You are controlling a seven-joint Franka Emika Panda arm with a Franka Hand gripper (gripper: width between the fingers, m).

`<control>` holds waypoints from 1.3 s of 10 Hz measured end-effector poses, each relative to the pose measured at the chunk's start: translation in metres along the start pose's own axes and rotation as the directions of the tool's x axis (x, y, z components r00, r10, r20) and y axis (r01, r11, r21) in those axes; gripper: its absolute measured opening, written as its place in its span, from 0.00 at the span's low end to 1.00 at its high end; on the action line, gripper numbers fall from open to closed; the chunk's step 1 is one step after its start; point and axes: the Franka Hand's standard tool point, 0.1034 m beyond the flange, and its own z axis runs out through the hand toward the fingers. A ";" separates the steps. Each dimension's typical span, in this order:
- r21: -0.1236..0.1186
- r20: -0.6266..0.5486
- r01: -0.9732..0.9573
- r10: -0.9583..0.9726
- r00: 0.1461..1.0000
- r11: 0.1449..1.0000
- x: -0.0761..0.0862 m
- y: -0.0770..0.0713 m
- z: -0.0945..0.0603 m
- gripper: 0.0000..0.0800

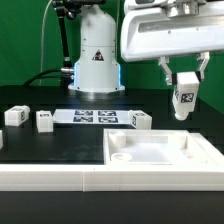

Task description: Assemble one leg

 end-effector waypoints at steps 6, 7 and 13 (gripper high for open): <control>0.004 -0.265 0.028 -0.026 0.964 1.000 0.004 -0.001 0.011 0.36; -0.006 -0.255 0.055 -0.055 0.965 0.998 0.012 0.002 0.017 0.36; -0.021 -0.271 0.122 -0.123 0.955 0.992 0.042 -0.006 0.040 0.36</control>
Offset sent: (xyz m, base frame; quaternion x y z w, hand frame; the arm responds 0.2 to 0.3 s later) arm 0.0000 0.0000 0.0000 0.0000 0.1296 0.0000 0.9916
